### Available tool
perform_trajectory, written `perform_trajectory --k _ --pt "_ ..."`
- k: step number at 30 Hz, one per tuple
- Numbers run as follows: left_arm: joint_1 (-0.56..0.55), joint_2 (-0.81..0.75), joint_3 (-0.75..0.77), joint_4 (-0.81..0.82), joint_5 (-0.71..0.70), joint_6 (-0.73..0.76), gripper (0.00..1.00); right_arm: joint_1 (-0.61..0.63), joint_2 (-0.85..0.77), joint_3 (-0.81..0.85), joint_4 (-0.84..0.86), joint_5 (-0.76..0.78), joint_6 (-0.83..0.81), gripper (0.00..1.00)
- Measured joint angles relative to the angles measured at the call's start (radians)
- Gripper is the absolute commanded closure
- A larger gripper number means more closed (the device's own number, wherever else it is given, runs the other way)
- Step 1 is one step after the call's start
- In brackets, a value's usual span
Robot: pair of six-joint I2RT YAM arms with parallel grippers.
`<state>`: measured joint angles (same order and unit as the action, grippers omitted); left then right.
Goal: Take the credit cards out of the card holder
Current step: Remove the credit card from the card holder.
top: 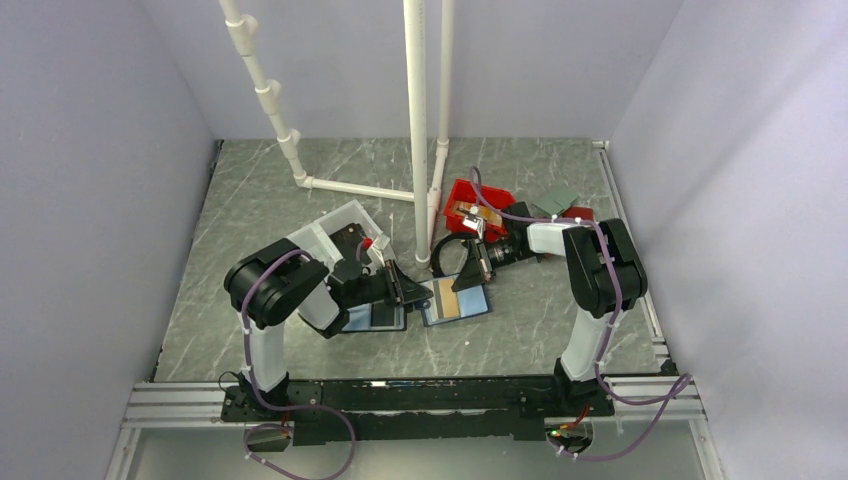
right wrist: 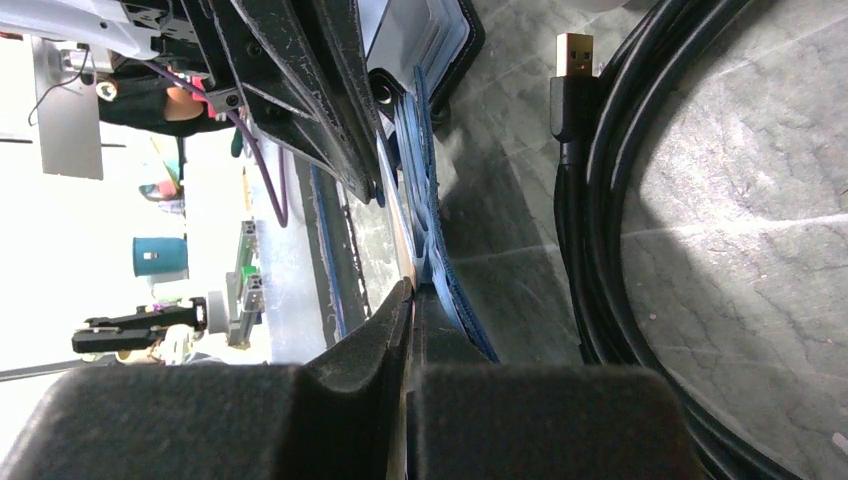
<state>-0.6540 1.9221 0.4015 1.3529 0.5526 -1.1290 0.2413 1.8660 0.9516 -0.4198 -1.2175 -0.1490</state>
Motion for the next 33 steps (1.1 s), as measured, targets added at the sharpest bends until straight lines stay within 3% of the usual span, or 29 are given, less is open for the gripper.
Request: perform_trajectory --k 10,33 --pt "0.002 0.000 0.000 0.000 0.003 -0.002 1.00 -0.003 0.000 0.000 -0.002 -0.001 -0.004 1.00" --pt "0.007 0.000 -0.007 0.005 0.011 -0.001 1.00 -0.018 -0.011 0.000 -0.006 -0.003 -0.013 1.00"
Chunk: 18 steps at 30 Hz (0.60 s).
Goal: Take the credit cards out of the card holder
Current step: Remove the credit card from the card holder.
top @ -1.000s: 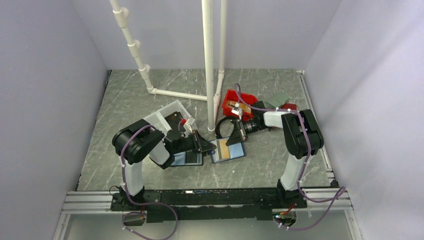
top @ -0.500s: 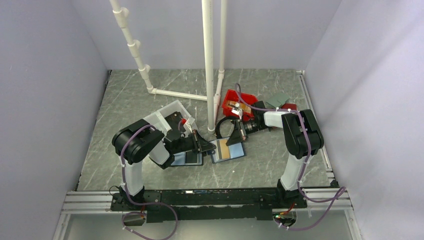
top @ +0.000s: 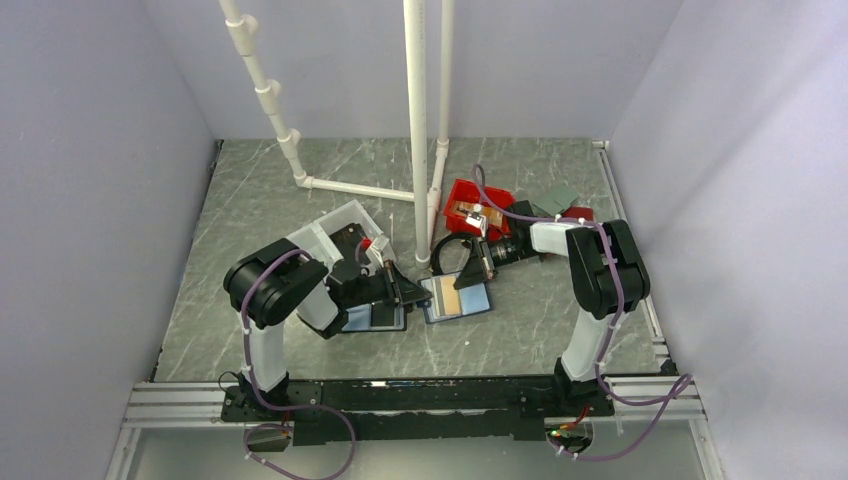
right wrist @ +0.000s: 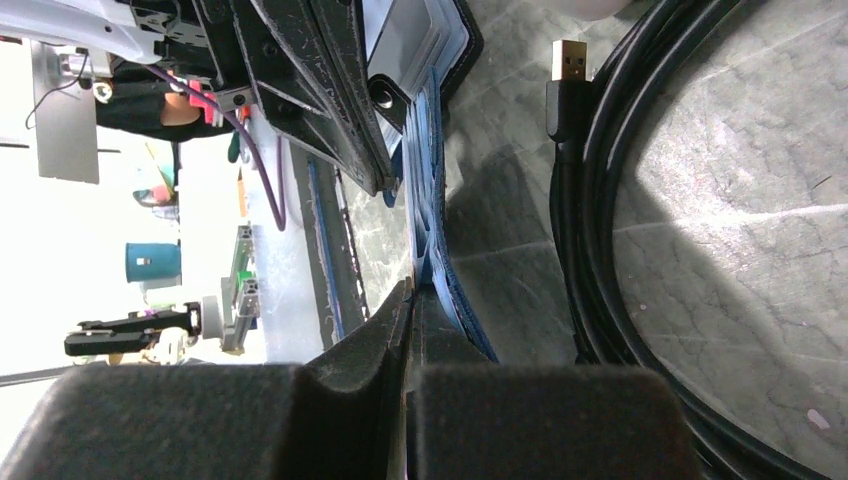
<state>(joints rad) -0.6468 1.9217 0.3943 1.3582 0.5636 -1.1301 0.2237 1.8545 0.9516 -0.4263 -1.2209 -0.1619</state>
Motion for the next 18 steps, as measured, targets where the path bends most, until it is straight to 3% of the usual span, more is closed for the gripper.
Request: perform_trajectory --k 8,18 --pt "0.014 -0.086 -0.027 -0.082 -0.006 0.038 0.73 -0.001 -0.006 0.000 -0.006 0.000 -0.015 1.00" --pt "0.016 -0.518 -0.007 -0.536 -0.068 0.266 0.40 -0.001 -0.052 0.001 -0.053 -0.027 -0.087 1.00"
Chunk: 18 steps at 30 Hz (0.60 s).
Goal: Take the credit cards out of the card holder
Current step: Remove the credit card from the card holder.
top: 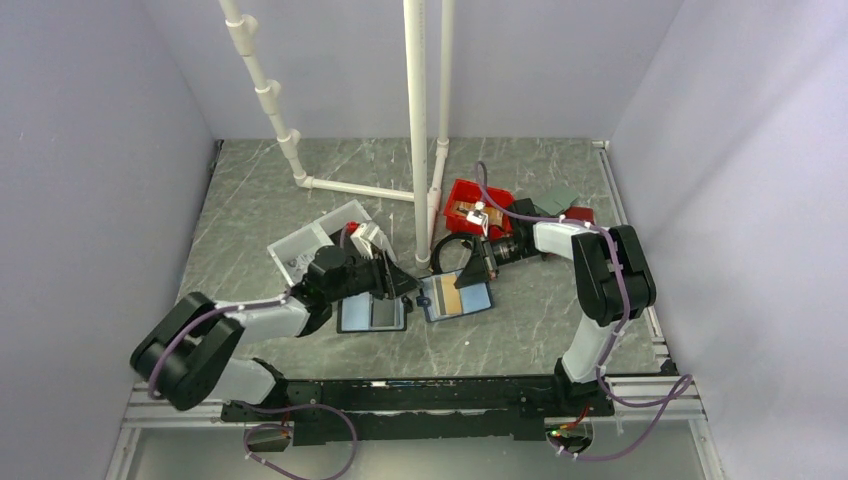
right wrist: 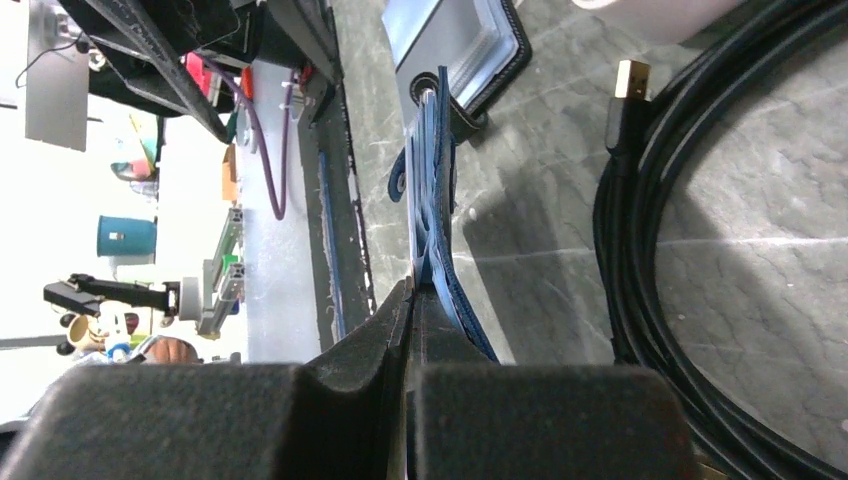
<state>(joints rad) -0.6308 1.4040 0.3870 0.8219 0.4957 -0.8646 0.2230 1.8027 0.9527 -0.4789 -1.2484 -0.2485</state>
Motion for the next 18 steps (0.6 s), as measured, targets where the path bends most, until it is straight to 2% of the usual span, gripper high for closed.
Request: perform_trajectory --k 3,8,12,18 --pt "0.000 -0.102 0.010 -0.166 -0.032 0.092 0.32 0.002 -0.008 0.006 -0.030 -0.020 -0.039 1.00" --pt "0.000 -0.179 0.023 -0.344 -0.056 0.198 0.31 0.023 -0.008 0.031 -0.101 -0.041 -0.124 1.00" --pt "0.001 -0.177 0.024 -0.393 -0.045 0.245 0.27 0.039 -0.010 0.049 -0.158 -0.067 -0.192 1.00" --pt "0.001 -0.113 0.024 -0.370 -0.007 0.255 0.25 0.048 -0.011 0.073 -0.252 -0.099 -0.290 1.00"
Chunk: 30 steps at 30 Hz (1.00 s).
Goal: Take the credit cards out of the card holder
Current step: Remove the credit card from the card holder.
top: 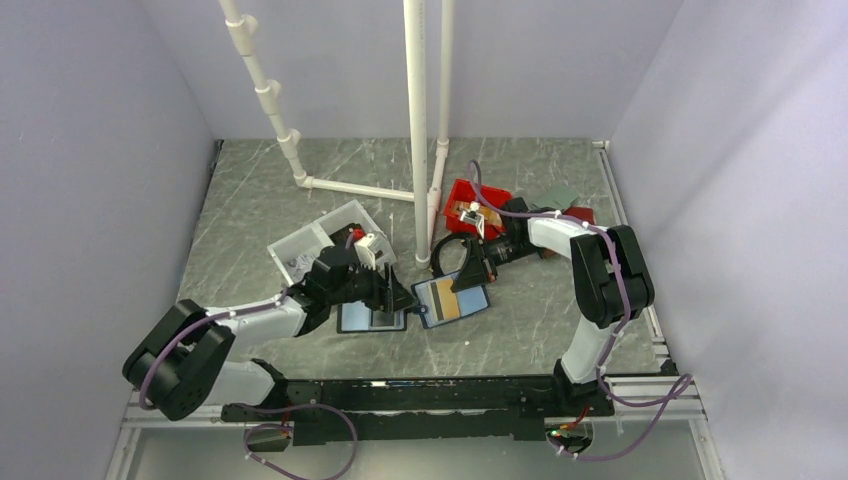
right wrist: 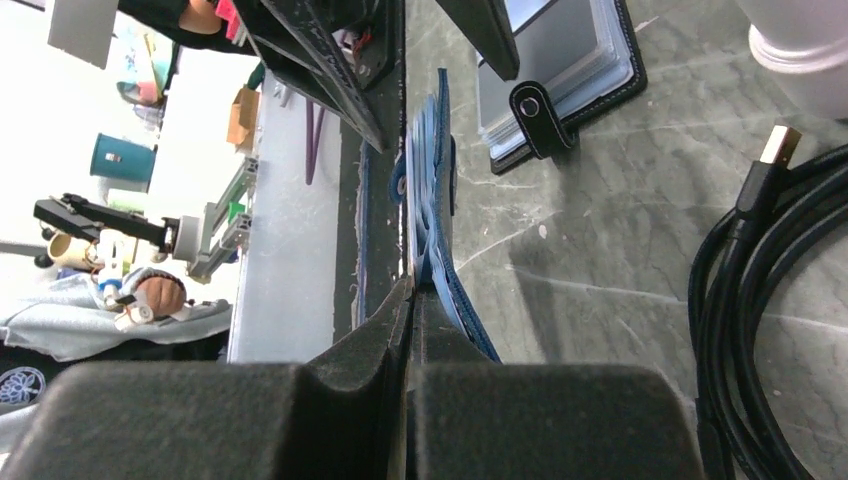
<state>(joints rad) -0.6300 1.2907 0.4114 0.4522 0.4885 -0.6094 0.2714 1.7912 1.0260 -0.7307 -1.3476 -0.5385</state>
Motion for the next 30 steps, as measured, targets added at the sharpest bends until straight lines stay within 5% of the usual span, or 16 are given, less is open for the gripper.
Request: perform_trajectory --k 12,22,30 --pt "0.000 0.136 0.000 0.204 0.092 -0.063 0.36 0.019 0.000 0.024 -0.100 -0.023 -0.102 1.00" --pt "0.002 0.249 0.004 0.376 0.195 -0.155 1.00 0.019 0.000 0.024 -0.109 -0.013 -0.124 1.00" --pt "0.023 0.293 -0.008 0.503 0.267 -0.219 1.00 0.007 0.002 0.028 -0.108 0.002 -0.127 1.00"
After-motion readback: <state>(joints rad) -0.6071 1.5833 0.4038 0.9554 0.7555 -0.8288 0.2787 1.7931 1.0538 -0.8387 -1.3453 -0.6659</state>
